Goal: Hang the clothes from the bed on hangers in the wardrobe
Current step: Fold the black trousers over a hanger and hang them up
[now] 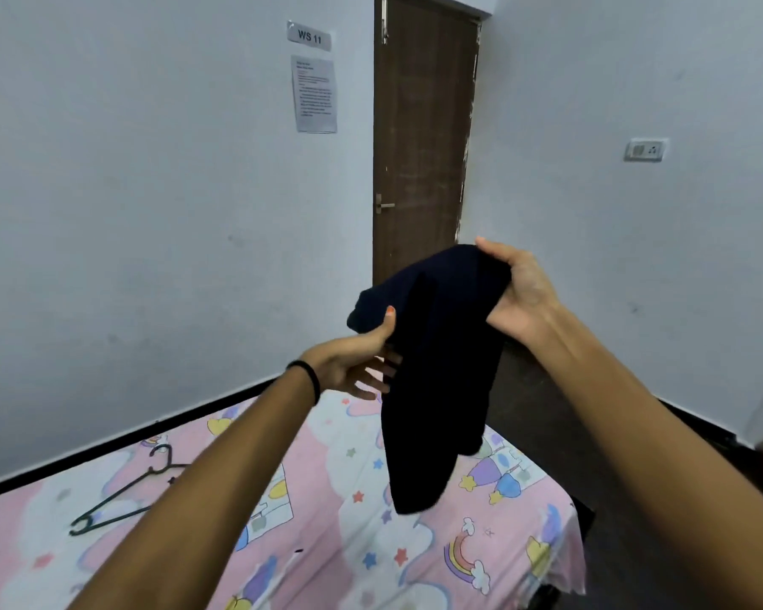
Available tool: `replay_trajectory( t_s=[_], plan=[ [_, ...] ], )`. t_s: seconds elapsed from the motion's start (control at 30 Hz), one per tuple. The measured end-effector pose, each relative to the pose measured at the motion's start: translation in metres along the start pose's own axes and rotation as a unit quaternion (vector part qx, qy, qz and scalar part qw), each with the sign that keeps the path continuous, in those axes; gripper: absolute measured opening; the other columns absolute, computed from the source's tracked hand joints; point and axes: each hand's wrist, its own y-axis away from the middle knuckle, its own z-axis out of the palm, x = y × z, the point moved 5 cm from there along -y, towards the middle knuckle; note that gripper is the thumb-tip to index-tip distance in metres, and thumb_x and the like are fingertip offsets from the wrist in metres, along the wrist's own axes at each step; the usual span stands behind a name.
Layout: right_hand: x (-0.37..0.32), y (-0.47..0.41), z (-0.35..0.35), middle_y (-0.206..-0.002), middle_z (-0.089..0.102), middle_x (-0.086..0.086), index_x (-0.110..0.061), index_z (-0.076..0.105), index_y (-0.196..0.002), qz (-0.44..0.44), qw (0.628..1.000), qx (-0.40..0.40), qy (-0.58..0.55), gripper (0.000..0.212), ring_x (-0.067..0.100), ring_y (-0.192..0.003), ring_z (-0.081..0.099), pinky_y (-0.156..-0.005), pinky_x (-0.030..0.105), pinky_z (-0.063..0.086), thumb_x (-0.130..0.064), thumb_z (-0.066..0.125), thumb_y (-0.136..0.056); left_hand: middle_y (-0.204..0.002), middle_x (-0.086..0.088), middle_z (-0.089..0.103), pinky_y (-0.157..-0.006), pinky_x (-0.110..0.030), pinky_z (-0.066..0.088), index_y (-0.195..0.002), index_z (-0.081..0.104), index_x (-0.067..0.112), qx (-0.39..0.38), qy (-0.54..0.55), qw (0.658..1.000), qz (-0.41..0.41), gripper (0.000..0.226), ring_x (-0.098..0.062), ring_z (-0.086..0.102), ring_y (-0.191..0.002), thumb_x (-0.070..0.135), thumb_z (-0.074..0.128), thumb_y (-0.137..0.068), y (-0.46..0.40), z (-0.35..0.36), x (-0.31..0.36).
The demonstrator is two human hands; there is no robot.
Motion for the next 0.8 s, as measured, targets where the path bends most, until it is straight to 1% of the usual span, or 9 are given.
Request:
replay_trajectory(
  t_s=[0.1,0.2,0.33,0.4,0.5,0.57,0.63,0.73,0.8],
  plan=[
    [-0.001,0.0,0.003,-0.088,0.071,0.008,-0.01,0.07,-0.082,-0.005,1.0,-0.007,-0.007,0.015,0.025,-0.084,0.068,-0.097,0.039,0.05,-0.023,0.063,-0.085,-0.1,0.002,0.062,-0.08,-0.031,0.047,-0.109,0.059,0.023,0.011,0.123,0.989,0.081,0.078,-0.017,0.058,-0.094,0.086,0.029,-0.074,-0.002,0.022,0.015],
    [-0.007,0.004,0.004,-0.085,0.07,0.006,-0.011,0.067,-0.085,-0.02,1.0,-0.019,-0.011,0.013,0.023,-0.082,0.068,-0.091,0.038,0.052,-0.023,0.062,-0.086,-0.112,0.006,0.065,-0.085,-0.033,0.053,-0.129,0.051,0.02,0.086,0.202,0.962,0.16,0.082,-0.015,0.061,-0.103,0.079,0.047,-0.072,0.0,0.016,0.032],
    [-0.016,0.005,-0.001,-0.088,0.07,0.007,-0.012,0.068,-0.086,-0.057,0.997,-0.028,-0.039,0.016,0.024,-0.086,0.068,-0.09,0.037,0.052,-0.027,0.065,-0.085,-0.113,0.008,0.063,-0.09,-0.034,0.05,-0.125,0.049,0.022,0.142,0.276,0.929,0.202,0.058,-0.013,0.059,-0.102,0.062,0.056,-0.083,0.001,-0.002,0.043],
    [-0.018,0.004,-0.004,-0.094,0.071,0.009,-0.011,0.07,-0.09,-0.077,0.996,-0.028,-0.035,0.023,0.026,-0.093,0.067,-0.093,0.039,0.051,-0.033,0.065,-0.085,-0.119,0.005,0.062,-0.088,-0.033,0.051,-0.127,0.049,0.02,0.125,0.283,0.928,0.206,0.063,-0.017,0.058,-0.108,0.062,0.059,-0.082,0.0,0.0,0.047],
    [-0.018,0.002,-0.007,-0.112,0.069,0.013,-0.008,0.066,-0.112,-0.077,0.997,-0.019,-0.006,0.049,0.028,-0.109,0.064,-0.097,0.04,0.05,-0.05,0.06,-0.087,-0.114,0.0,0.068,-0.076,-0.029,0.055,-0.121,0.059,0.019,0.141,0.301,0.908,0.256,0.042,-0.02,0.064,-0.105,0.046,0.061,-0.089,0.001,-0.002,0.056],
    [-0.019,0.001,-0.011,-0.115,0.068,0.013,-0.008,0.064,-0.116,-0.066,0.998,-0.009,0.013,0.055,0.028,-0.111,0.064,-0.096,0.04,0.05,-0.055,0.056,-0.088,-0.11,-0.006,0.071,-0.08,-0.035,0.057,-0.118,0.063,0.013,0.154,0.334,0.888,0.274,0.035,-0.024,0.067,-0.102,0.033,0.065,-0.09,0.004,-0.012,0.066],
    [-0.028,-0.002,-0.017,-0.101,0.072,0.01,-0.01,0.066,-0.103,-0.048,0.998,0.01,0.038,0.041,0.025,-0.099,0.069,-0.085,0.037,0.055,-0.048,0.056,-0.092,-0.106,-0.009,0.071,-0.081,-0.037,0.057,-0.115,0.064,0.009,0.183,0.317,0.888,0.277,0.033,-0.025,0.068,-0.099,0.027,0.069,-0.087,0.009,-0.025,0.08],
    [-0.049,-0.005,-0.019,-0.07,0.072,0.006,-0.01,0.064,-0.082,0.031,0.987,0.083,0.138,0.021,0.02,-0.064,0.071,-0.058,0.029,0.057,-0.027,0.058,-0.093,-0.101,-0.01,0.07,-0.071,-0.032,0.057,-0.109,0.063,0.004,0.246,0.247,0.891,0.29,0.029,-0.024,0.067,-0.091,0.022,0.069,-0.087,0.024,-0.039,0.106],
    [-0.062,-0.006,-0.02,-0.065,0.069,0.006,-0.009,0.061,-0.077,0.066,0.969,0.114,0.209,0.017,0.021,-0.059,0.068,-0.058,0.029,0.056,-0.02,0.06,-0.09,-0.096,-0.009,0.068,-0.067,-0.029,0.056,-0.103,0.062,0.003,0.279,0.212,0.891,0.289,0.023,-0.02,0.065,-0.083,0.02,0.067,-0.088,0.035,-0.042,0.123]
  ],
)
